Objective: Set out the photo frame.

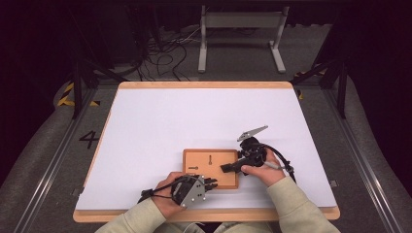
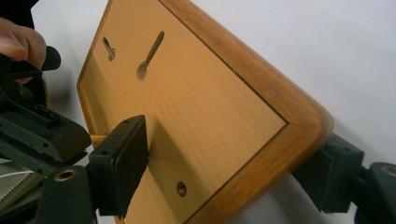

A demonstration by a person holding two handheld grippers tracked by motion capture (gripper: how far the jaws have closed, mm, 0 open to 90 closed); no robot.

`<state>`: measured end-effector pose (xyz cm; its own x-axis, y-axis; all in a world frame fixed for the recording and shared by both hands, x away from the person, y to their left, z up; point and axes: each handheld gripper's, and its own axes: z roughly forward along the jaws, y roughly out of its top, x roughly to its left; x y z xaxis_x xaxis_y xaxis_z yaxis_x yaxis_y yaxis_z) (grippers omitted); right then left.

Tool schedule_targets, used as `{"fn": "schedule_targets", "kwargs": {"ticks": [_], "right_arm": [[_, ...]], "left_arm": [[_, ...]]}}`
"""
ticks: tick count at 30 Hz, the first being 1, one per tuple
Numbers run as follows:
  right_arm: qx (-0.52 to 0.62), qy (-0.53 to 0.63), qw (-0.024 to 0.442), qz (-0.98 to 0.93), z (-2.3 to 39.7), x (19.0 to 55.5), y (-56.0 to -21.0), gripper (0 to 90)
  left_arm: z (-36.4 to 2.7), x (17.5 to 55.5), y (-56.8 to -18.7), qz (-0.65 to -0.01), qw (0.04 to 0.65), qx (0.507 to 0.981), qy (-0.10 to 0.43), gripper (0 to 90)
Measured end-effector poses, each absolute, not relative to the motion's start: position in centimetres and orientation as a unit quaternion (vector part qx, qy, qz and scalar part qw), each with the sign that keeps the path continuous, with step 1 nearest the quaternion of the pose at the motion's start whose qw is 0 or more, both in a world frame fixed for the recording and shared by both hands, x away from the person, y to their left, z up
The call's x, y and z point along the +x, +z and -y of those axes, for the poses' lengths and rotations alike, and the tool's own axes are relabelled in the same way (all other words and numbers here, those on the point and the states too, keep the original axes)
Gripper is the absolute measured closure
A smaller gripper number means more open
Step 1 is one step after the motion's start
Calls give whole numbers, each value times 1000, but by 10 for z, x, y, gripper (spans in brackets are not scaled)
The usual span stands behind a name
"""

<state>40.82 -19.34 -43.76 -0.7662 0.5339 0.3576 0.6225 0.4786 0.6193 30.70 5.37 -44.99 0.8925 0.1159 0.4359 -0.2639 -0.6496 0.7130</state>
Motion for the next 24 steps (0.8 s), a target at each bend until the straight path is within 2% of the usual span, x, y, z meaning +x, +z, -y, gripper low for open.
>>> {"fn": "schedule_targets", "kwargs": {"ticks": [4,8,10,16,23,24], "right_arm": [[-339,-389,70,854,196,410,-437,285],[-336,-393,82,852,197,409,-438,309],[-333,-394,77,853,197,409,-437,309],[-324,-395,69,857,198,406,-433,334],[-310,-394,56,863,198,402,-427,361],[-304,-395,50,865,199,399,-425,372]], "left_arm": [[-54,308,-449,42,416,880,224,833],[-59,312,-441,27,419,890,180,820],[-66,315,-435,11,439,886,148,784],[-88,323,-420,-24,482,870,97,662],[-115,333,-406,-70,518,848,89,595],[-123,338,-406,-92,531,838,83,602]]}}
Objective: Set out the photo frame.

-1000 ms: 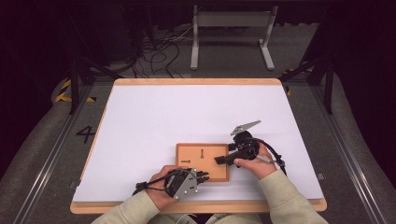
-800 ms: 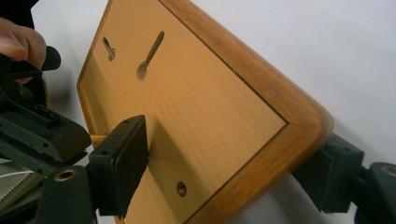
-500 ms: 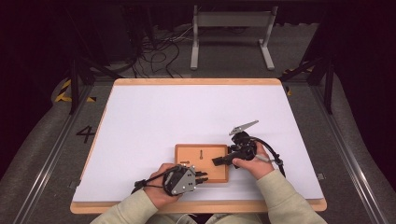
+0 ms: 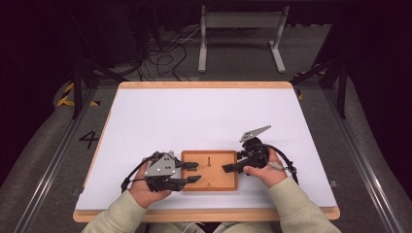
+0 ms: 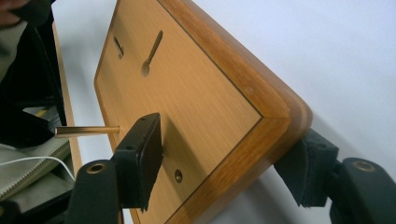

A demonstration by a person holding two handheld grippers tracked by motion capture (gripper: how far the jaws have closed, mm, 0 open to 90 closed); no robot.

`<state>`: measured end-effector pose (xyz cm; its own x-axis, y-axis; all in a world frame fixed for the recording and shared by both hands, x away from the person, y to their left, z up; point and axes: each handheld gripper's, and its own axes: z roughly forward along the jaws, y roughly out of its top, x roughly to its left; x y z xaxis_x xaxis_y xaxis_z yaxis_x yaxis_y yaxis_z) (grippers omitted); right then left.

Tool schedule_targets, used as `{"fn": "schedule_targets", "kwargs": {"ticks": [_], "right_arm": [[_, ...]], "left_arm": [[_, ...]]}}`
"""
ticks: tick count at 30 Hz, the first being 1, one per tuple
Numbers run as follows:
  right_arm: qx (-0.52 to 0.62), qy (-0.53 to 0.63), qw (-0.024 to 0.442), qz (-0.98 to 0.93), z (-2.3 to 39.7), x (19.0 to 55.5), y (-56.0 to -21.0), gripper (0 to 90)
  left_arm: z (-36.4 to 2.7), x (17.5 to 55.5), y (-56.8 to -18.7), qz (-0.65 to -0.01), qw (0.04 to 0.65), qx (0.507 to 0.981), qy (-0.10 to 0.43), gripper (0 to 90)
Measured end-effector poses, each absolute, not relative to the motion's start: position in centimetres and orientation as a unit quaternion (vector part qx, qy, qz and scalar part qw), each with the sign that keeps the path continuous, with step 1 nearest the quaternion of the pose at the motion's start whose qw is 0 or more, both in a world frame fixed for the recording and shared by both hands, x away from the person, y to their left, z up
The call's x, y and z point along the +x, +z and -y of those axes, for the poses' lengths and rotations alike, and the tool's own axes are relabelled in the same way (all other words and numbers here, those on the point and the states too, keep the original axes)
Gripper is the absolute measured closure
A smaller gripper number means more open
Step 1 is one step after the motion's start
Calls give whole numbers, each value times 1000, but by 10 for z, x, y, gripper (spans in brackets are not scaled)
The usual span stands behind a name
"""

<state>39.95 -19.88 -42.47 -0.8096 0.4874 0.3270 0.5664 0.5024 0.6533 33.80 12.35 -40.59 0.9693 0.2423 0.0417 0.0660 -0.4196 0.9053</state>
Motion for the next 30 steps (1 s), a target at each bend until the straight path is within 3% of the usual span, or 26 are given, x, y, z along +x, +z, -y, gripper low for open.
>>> {"fn": "schedule_targets", "kwargs": {"ticks": [9,30], "right_arm": [[-266,-390,13,881,199,386,-412,426],[-155,-372,-48,914,204,349,-386,604]], "left_arm": [[-155,356,-406,-165,553,812,90,568],[-193,376,-419,-251,552,787,116,524]]}}
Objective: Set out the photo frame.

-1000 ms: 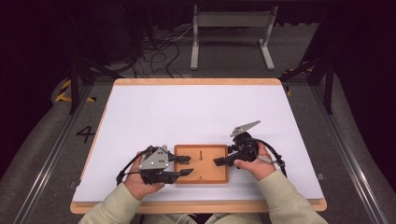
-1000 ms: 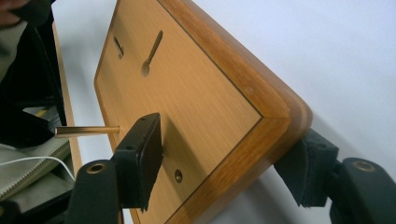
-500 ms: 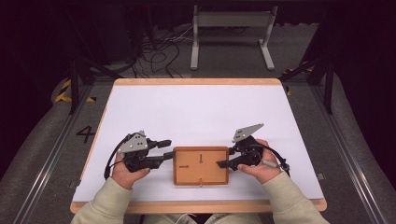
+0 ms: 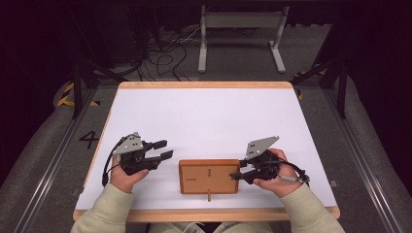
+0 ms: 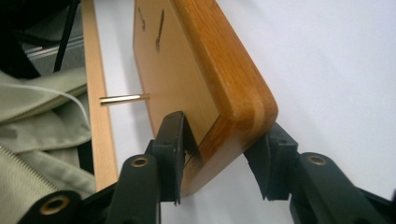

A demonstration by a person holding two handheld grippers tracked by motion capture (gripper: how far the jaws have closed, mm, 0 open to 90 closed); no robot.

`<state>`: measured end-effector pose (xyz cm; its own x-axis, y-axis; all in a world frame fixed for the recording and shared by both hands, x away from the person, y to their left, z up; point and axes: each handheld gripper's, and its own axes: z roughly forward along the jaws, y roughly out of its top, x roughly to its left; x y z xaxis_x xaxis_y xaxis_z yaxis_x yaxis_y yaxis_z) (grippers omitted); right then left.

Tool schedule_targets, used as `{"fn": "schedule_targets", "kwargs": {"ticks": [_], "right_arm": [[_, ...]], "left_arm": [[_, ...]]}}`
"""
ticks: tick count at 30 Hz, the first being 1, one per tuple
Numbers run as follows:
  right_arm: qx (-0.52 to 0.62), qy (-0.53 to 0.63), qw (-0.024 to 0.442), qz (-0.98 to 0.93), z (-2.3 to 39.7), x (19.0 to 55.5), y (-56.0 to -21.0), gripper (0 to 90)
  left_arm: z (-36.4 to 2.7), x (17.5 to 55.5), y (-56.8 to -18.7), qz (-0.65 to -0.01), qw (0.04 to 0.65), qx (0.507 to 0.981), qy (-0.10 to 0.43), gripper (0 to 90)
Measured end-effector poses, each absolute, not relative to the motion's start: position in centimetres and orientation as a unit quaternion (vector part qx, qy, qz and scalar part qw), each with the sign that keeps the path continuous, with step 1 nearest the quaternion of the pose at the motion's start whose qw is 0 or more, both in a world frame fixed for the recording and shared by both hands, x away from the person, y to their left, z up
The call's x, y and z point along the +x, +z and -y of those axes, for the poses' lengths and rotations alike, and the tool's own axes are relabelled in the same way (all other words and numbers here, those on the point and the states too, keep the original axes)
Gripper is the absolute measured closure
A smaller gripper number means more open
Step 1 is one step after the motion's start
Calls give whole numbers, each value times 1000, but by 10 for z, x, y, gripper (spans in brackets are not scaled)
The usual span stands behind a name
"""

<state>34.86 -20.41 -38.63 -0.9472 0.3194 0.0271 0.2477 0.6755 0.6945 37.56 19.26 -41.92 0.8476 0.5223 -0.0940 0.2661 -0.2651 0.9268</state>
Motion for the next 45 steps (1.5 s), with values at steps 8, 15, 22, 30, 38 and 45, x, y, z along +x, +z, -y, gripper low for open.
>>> {"fn": "schedule_targets", "kwargs": {"ticks": [8,15,22,30,38,45], "right_arm": [[116,365,62,-922,204,332,-382,645],[112,375,58,-918,203,332,-387,641],[97,380,40,-919,193,334,-394,641],[65,394,9,-917,186,338,-399,713],[51,420,80,-903,195,350,-388,714],[17,407,144,-902,204,358,-393,711]], "left_arm": [[-196,379,-427,-267,543,788,114,513],[-192,380,-429,-265,535,794,113,505],[-191,380,-431,-266,532,796,112,498],[-191,381,-433,-268,530,797,111,493],[-192,381,-434,-272,529,796,109,493],[-192,381,-434,-274,529,796,108,493]]}}
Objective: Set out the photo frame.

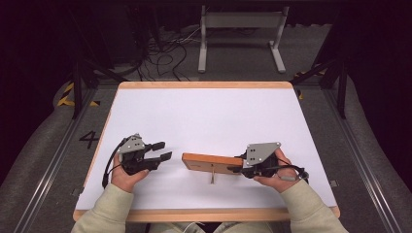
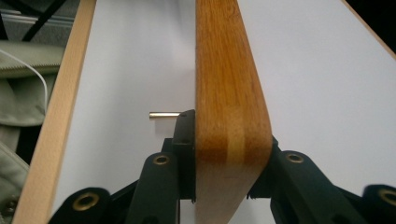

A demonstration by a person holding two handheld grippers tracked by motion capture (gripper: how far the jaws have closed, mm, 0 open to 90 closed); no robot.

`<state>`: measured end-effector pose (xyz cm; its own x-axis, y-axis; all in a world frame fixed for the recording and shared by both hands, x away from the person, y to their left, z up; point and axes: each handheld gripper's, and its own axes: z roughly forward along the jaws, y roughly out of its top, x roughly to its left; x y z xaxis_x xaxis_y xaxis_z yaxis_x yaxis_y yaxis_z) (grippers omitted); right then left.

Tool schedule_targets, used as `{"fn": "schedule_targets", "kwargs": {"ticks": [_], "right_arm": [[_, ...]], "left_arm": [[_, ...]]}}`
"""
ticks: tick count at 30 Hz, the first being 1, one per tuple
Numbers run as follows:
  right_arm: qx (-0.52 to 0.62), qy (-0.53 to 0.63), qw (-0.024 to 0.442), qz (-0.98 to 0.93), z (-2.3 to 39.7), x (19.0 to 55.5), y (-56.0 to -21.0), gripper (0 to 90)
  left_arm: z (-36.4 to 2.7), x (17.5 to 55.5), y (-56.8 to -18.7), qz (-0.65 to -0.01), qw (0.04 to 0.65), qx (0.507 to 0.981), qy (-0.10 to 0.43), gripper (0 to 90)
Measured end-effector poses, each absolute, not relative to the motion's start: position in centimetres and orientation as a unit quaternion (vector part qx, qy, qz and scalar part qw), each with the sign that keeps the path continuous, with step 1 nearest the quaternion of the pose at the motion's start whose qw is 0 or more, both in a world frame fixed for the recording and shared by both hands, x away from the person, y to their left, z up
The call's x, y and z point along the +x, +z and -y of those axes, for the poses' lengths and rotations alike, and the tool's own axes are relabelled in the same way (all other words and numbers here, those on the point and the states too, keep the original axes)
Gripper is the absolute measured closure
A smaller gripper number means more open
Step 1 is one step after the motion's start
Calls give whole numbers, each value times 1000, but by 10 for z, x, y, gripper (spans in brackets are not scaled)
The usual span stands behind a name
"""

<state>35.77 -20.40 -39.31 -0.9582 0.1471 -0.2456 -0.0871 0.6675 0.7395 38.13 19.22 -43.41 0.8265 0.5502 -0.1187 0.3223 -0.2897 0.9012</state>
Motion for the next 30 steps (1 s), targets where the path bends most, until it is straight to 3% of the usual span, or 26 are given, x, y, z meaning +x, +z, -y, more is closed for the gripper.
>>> {"fn": "schedule_targets", "kwargs": {"ticks": [11,19,21,25,30], "right_arm": [[-50,360,195,-911,207,352,-403,708],[-47,357,188,-914,207,347,-403,680],[-11,367,165,-915,209,347,-402,561],[43,372,155,-914,218,348,-404,443],[104,366,145,-913,231,347,-407,424]], "left_arm": [[-193,383,-435,-277,532,794,104,483],[-192,384,-435,-277,530,795,102,480],[-192,384,-436,-277,531,795,101,479],[-192,384,-436,-276,530,795,102,477],[-192,385,-436,-279,533,793,101,474]]}}
